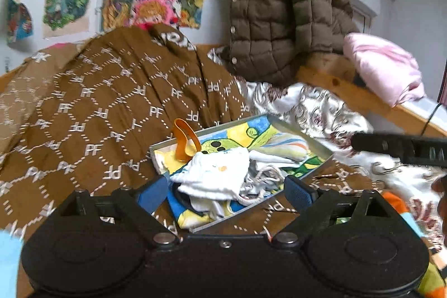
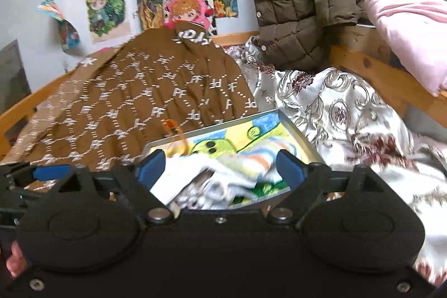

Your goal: Organize soft objects

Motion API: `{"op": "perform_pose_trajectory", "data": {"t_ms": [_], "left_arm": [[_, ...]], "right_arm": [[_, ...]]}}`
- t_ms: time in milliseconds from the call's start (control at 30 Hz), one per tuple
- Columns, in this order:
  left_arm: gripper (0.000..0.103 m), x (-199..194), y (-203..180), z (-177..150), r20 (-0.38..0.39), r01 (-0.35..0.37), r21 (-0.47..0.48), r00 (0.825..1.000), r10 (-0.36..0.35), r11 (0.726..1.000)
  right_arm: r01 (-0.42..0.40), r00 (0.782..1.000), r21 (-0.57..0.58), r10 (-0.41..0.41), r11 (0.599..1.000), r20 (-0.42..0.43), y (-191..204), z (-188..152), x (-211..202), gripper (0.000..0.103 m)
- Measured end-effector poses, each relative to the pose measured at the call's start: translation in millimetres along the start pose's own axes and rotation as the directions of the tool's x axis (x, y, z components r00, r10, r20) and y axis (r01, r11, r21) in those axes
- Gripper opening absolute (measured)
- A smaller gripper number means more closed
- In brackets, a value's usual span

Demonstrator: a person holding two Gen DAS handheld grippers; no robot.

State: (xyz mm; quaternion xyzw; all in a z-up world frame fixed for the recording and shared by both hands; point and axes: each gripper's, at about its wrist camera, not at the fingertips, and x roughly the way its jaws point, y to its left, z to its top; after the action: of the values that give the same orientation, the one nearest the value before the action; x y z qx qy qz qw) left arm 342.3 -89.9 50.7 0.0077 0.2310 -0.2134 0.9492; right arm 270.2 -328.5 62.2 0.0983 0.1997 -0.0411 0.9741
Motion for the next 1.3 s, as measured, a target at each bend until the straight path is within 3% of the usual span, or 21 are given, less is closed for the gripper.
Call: {"op": "perform_pose_trajectory", "data": {"t_ms": [267,533,967,1300], "left_arm": [[0.098,-102.7,-9.8,-42.8,0.076,-0.035,-0.074,0.996,0.040,0.997],[0.099,-169.0,-25.7,-94.0,0.091,-0.066,-0.080,0.993,0.073,0.995],[0.099,-212.3,-24.4,-147.4,0.042,-0.106,-0.102,0.993,0.111,0.989],[0.099,-222.9,-23.8,-166.5,0.018,-0.115,-0.106,0.993,0.118,0.988]], "right_arm": [[-0.011,0.999,0.000,0.011,1.000,0.030,13.5,-55.6,-101.6,0.101],[-0.001,1.000,0.004,0.001,1.000,0.004,28.7,-98.7,-173.2,0.102],[0.026,0.998,-0.005,-0.026,1.000,-0.055,55.5,-132.4,-206.7,0.102],[0.057,0.995,-0.009,-0.058,0.998,-0.086,58.0,-148.4,-222.4,0.102]]}}
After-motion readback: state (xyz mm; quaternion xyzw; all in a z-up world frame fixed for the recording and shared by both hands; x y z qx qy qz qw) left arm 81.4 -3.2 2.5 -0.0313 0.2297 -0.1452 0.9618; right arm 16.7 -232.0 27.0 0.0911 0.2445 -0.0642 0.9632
